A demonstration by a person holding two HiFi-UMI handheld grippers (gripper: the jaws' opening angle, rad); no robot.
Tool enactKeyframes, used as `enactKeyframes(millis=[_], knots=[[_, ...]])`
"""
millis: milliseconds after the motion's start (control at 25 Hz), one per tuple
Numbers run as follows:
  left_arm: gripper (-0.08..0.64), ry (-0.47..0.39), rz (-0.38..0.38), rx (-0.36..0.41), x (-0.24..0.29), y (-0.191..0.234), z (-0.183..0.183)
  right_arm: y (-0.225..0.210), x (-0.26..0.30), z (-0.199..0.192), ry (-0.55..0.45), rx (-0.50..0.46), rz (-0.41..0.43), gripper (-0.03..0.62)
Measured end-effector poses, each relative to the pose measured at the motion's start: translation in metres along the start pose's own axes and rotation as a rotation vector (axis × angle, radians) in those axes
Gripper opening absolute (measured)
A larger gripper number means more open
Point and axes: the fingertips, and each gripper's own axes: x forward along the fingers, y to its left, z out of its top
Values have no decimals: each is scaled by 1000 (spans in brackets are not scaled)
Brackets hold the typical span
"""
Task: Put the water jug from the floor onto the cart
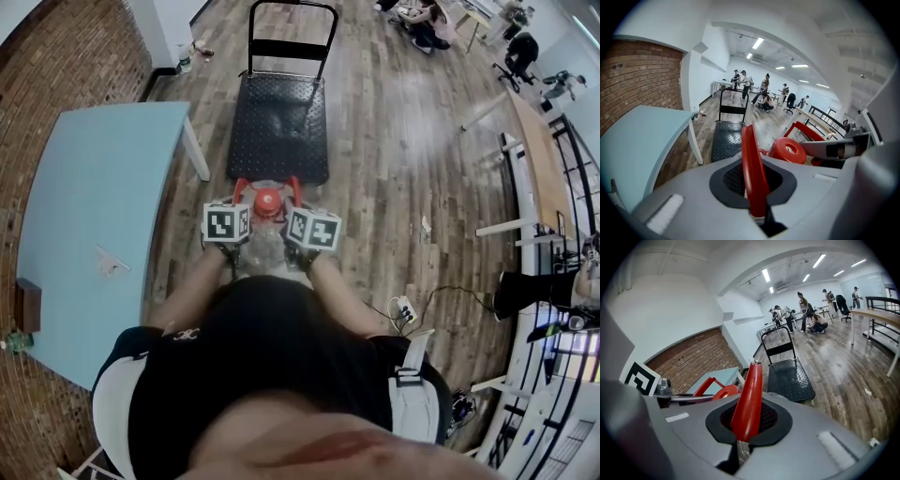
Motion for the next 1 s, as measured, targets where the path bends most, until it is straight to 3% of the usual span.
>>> enactKeyframes(millis=[320,560,760,1000], knots=[[11,-30,-20,31,-1,25,9,20,16,3,-30,-2,-8,18],[9,-73,-52,82,-13,41,27,41,16,9,-141,26,-1,18],[9,-83,-37,96,-9,51,37,47,30,16,-139,24,6,18],[9,-62,-5,52,4,79,42,57,56,21,-110,21,43,19]])
